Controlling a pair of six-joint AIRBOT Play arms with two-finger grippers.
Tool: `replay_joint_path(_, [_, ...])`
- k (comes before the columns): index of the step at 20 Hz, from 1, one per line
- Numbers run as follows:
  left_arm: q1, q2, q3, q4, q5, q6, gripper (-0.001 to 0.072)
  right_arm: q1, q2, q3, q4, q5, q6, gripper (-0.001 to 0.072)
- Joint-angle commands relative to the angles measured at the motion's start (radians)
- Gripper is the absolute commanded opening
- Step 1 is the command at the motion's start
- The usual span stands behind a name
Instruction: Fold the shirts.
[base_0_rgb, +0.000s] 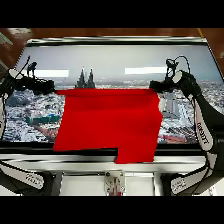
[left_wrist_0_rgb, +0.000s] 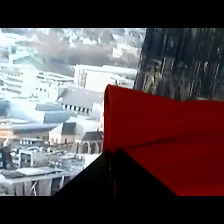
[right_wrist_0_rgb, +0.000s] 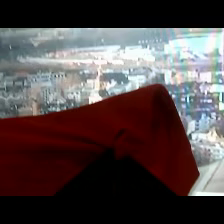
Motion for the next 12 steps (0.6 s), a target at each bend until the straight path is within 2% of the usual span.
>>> replay_joint_path(1, [0.001,0.002,0.002,-0.011,-0.222,0.026,0.0038,-0.001,0.051,0.001,-0.140,0.381,0.031,0.0057])
replay_joint_path(3, [0.000,-0.004,0.000,-0.010,-0.333,0.014,0.0038,0.000,0.056,0.000,-0.136,0.516,0.050,0.0057])
replay_joint_path(4, [0.000,-0.005,0.000,-0.010,-0.357,0.007,0.0038,0.005,0.056,-0.011,-0.135,0.540,0.062,0.0057])
replay_joint_path(9, [-0.004,-0.042,-0.016,-0.004,-0.360,-0.103,0.0038,0.008,0.055,-0.122,-0.080,0.415,0.161,0.0057])
replay_joint_path(12, [-0.015,-0.080,-0.030,-0.005,-0.360,-0.105,0.0038,0.008,0.055,-0.134,-0.045,0.388,0.180,0.0060])
